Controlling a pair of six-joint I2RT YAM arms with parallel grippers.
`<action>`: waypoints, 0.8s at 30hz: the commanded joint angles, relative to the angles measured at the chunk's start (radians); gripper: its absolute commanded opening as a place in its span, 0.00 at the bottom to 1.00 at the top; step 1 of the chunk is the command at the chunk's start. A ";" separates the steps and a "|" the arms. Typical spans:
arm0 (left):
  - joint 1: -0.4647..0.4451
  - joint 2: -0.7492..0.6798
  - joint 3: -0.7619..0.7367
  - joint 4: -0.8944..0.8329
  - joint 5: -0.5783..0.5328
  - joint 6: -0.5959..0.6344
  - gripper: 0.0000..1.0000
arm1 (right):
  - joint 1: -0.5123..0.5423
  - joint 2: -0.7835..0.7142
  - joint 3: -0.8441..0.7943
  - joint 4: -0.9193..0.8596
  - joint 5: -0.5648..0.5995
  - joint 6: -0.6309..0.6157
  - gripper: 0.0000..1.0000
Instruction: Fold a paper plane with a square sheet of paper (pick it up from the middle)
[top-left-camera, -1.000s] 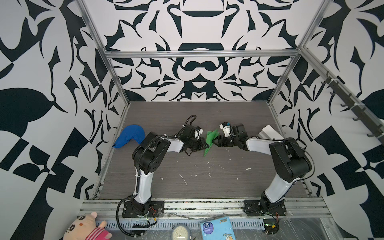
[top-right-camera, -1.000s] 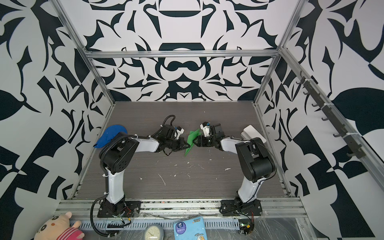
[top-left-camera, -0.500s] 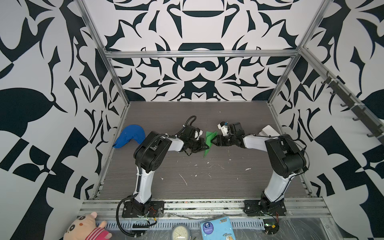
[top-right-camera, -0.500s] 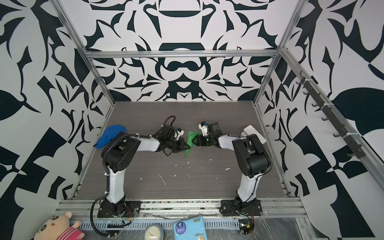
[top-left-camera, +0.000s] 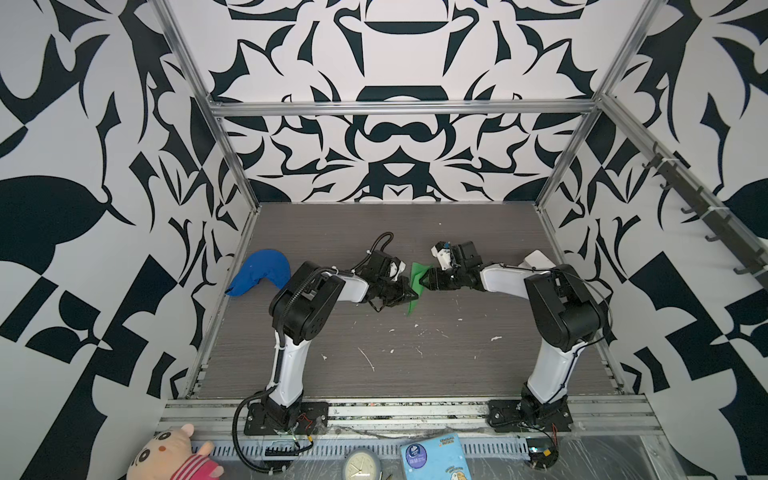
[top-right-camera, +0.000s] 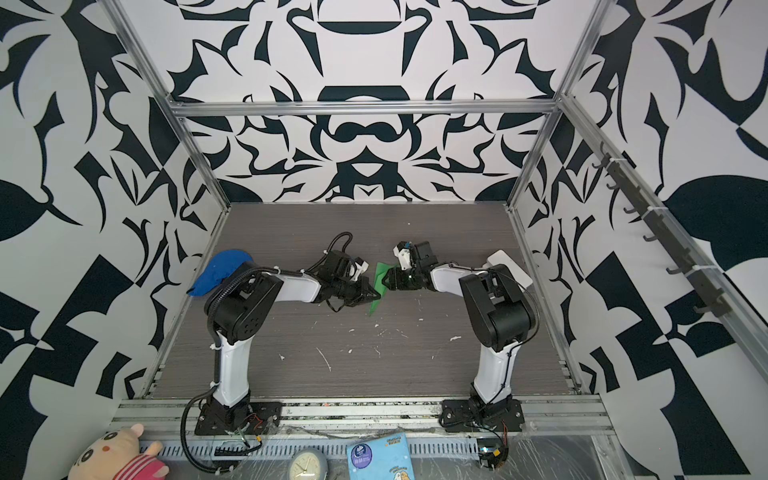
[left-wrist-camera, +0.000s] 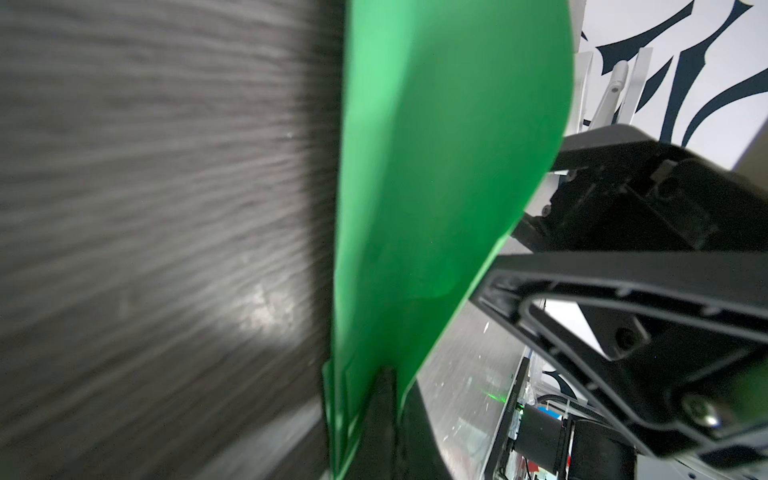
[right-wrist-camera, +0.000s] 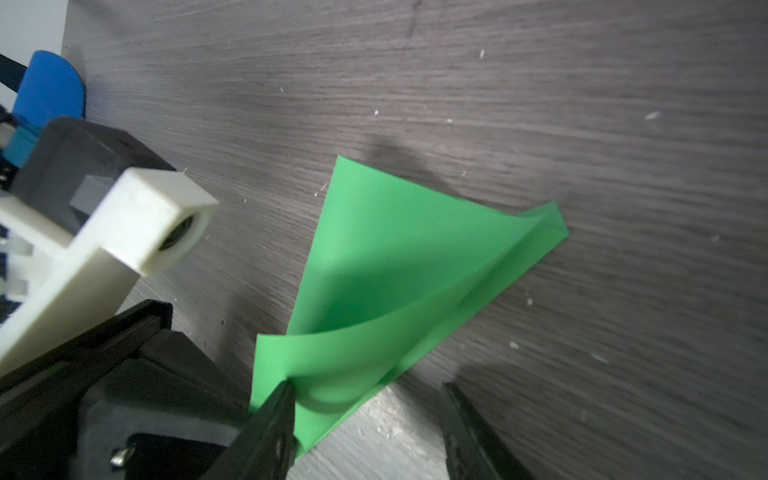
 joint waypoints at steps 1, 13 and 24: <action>0.005 0.012 0.005 -0.004 -0.006 -0.017 0.04 | 0.011 0.013 0.037 -0.047 0.033 -0.020 0.60; 0.011 -0.002 -0.006 0.001 -0.025 -0.025 0.14 | 0.050 0.051 0.071 -0.161 0.179 -0.020 0.57; 0.017 -0.026 -0.029 0.022 -0.031 -0.036 0.21 | 0.079 0.090 0.093 -0.219 0.254 0.025 0.56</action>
